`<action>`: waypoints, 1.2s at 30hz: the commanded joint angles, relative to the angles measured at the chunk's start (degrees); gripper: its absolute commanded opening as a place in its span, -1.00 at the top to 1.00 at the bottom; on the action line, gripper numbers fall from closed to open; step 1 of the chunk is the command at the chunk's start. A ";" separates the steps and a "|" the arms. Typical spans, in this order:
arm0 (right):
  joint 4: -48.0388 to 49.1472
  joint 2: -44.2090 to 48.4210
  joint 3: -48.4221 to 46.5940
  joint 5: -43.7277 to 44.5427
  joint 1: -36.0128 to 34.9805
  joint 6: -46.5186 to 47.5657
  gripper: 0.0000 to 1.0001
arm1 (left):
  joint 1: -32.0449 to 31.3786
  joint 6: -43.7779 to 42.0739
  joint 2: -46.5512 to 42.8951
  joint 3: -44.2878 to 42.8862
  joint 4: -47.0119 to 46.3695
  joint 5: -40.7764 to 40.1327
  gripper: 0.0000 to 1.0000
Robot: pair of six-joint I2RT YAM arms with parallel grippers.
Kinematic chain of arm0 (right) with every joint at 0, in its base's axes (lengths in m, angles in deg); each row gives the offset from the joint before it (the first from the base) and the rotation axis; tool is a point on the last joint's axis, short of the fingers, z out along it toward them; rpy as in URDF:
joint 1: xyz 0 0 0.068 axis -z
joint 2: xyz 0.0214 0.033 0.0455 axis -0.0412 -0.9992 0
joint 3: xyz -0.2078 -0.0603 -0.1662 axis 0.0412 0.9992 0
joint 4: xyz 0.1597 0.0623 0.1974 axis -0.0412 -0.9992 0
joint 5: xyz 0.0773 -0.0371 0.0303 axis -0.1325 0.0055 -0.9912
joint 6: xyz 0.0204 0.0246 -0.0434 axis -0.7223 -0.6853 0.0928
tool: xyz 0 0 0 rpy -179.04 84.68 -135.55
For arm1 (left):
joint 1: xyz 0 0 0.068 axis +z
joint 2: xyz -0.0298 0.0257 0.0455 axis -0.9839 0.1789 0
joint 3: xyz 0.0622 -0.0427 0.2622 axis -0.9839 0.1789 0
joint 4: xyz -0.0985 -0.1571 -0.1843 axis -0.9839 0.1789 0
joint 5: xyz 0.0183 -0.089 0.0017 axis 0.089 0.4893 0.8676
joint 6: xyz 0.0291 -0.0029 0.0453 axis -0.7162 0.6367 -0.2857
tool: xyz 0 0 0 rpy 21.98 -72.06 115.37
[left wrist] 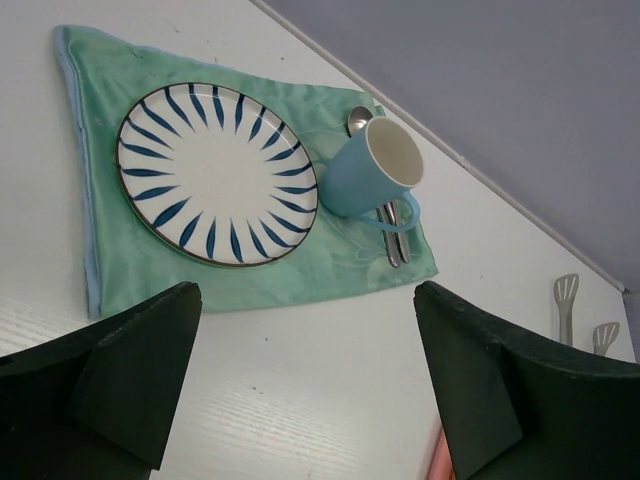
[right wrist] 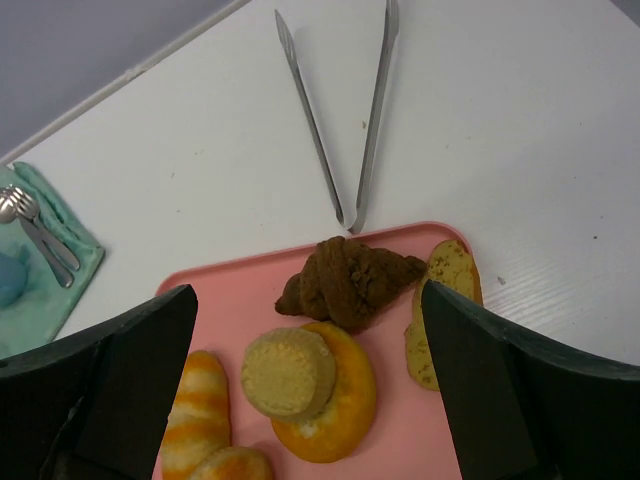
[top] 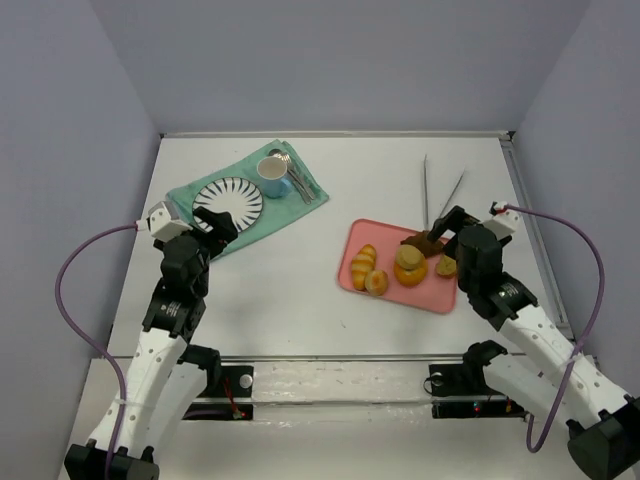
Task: Place the bread
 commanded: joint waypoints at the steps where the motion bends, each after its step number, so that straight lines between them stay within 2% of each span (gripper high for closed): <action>1: 1.73 -0.94 -1.78 1.31 -0.04 0.90 -0.99 | 0.18 -0.84 -1.69 -1.78 -2.01 -0.15 -0.98; 11: 0.41 -4.28 -1.78 0.95 -0.04 0.12 -0.99 | 0.18 -0.84 -0.46 -2.04 -2.19 0.29 -0.98; 17: -1.96 -11.73 -5.28 0.00 0.48 -0.16 -0.99 | 0.18 -0.76 -0.20 -1.87 -2.54 1.34 -0.98; 23: -7.32 -29.92 -17.14 -11.22 8.20 5.20 -0.99 | 0.18 -1.28 -0.29 -1.86 -2.72 2.48 -0.98; 28: -7.68 -43.37 -28.55 -15.91 12.44 10.64 -0.99 | 0.18 -1.72 -0.46 -1.86 -2.80 2.31 -0.98; 36: -11.19 -64.90 -44.21 -22.51 19.73 11.10 -0.99 | 0.18 -1.90 -0.55 -2.13 -2.19 0.55 -0.98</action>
